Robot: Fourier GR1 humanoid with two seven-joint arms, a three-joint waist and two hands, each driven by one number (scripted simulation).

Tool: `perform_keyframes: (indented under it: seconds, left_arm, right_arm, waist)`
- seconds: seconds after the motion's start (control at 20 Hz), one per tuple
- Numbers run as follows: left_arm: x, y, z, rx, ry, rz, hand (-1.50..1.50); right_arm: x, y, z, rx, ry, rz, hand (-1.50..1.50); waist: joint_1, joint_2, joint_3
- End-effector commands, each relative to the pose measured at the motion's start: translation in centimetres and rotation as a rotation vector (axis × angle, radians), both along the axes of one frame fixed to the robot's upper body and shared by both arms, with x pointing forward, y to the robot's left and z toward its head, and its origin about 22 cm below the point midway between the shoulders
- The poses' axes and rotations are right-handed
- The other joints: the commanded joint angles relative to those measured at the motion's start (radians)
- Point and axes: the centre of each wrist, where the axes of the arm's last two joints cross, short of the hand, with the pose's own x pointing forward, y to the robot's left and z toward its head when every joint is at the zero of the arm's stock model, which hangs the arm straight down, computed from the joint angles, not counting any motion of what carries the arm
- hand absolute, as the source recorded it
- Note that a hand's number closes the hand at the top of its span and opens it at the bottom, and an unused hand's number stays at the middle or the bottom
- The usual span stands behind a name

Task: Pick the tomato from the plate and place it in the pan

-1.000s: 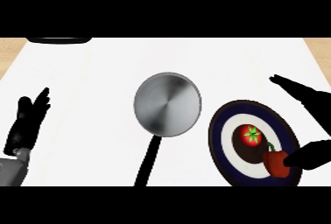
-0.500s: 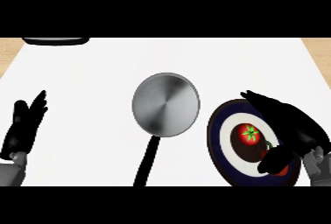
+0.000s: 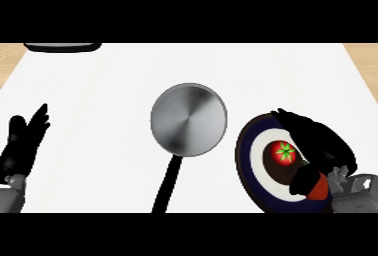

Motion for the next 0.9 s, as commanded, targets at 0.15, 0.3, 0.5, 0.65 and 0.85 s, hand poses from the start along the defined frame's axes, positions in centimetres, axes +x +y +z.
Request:
perform_keyframes:
  seconds: [0.15,0.3,0.5,0.65,0.85]
  left_arm:
    - [1.4,-1.6,0.6,-0.014,0.006,-0.004,0.00]
    - [1.1,0.4,-0.9,-0.003,0.010,-0.010,0.00]
    - [-0.6,-0.4,-0.2,-0.032,0.001,0.010,0.00]
    - [0.4,-0.8,0.1,-0.004,0.016,-0.001,0.00]
    - [0.2,0.5,2.0,-0.011,-0.014,0.018,0.00]
  right_arm:
    - [0.0,0.1,0.3,-0.012,0.035,-0.006,-1.50]
    - [0.8,0.5,-2.4,-0.002,0.018,0.010,-1.50]
    - [-0.4,-0.4,-2.5,-0.004,0.022,0.005,-1.50]
    - [-0.1,1.0,-5.5,-0.002,0.013,0.014,-1.50]
    - [1.4,-0.5,-4.5,-0.017,0.060,0.001,-1.50]
  waist:
    - [-0.003,0.000,0.000]
    - [-0.003,0.001,0.000]
    - [-0.002,-0.001,0.000]
    - [-0.002,0.000,0.000]
    - [0.000,0.000,0.000]
